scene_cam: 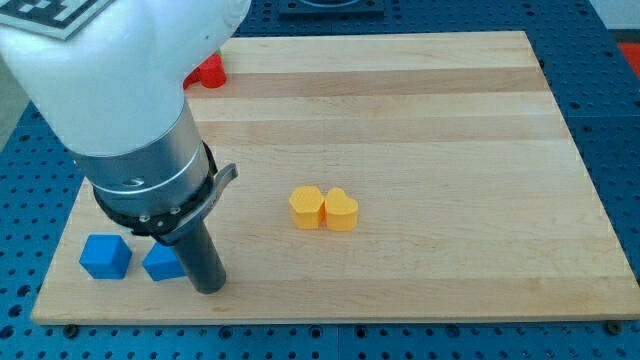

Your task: Drag the blue triangle closer to the right side of the blue cube

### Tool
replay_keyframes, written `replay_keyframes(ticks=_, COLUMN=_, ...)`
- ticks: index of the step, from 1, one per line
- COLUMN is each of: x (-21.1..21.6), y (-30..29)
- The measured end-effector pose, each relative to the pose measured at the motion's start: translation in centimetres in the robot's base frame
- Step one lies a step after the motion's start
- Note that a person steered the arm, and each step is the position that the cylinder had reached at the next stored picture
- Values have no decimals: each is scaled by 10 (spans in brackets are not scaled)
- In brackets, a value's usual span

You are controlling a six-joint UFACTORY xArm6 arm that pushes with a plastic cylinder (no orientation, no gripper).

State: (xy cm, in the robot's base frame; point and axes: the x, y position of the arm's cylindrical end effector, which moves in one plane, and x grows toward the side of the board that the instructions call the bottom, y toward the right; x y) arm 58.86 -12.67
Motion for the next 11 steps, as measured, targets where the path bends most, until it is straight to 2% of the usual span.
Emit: replay_keyframes(ticks=11, x=-5, y=-26)
